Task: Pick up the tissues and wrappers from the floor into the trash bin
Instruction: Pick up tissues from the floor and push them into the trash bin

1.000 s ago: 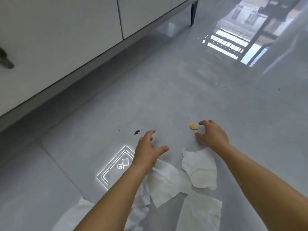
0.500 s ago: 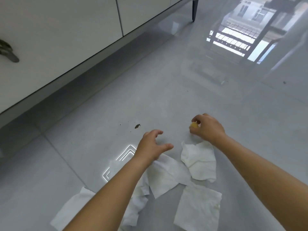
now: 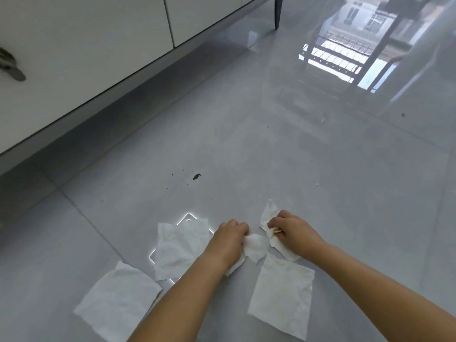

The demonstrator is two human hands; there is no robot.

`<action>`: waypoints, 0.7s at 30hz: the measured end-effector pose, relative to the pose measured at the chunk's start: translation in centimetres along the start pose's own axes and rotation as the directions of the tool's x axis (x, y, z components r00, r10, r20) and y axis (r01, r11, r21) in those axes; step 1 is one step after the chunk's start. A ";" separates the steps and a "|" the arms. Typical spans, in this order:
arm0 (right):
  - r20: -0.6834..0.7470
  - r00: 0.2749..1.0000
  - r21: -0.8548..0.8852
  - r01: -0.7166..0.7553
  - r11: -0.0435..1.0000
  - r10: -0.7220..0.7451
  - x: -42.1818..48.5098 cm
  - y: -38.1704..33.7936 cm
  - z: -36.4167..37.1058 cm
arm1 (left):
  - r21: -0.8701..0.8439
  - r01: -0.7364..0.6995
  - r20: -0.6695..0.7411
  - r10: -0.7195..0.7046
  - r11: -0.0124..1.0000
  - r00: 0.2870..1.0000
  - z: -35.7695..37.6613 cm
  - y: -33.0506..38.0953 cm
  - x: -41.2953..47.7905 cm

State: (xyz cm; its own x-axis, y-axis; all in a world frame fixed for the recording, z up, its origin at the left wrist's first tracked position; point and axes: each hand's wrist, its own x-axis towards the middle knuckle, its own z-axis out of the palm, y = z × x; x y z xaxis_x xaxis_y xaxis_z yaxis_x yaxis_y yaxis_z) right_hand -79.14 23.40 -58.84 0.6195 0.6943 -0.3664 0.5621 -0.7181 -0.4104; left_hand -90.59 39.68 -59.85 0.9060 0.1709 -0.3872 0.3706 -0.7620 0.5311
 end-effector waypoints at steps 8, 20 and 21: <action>-0.089 0.996 0.264 0.017 0.964 0.007 4.0 -7.5 -3.2 | -0.294 0.071 -0.250 -0.148 0.953 0.957 -7.7 -2.9 -1.4; -0.045 0.864 0.341 0.485 0.805 -0.502 4.2 -36.1 -2.0 | -0.372 0.291 -0.461 -0.448 0.881 0.766 -24.5 -18.2 -24.0; -0.026 0.840 0.325 0.519 0.790 -0.541 3.6 -38.8 -1.7 | -0.372 0.306 -0.475 -0.463 0.876 0.749 -25.4 -19.3 -26.6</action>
State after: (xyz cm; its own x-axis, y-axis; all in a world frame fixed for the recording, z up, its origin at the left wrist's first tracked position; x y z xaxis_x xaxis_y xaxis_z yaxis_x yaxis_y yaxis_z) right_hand -97.77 53.69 -42.86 0.2307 0.9709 -0.0637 0.5877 -0.1912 -0.7862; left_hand -116.69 65.68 -40.63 0.6036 0.7772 -0.1779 0.6783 -0.3834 0.6269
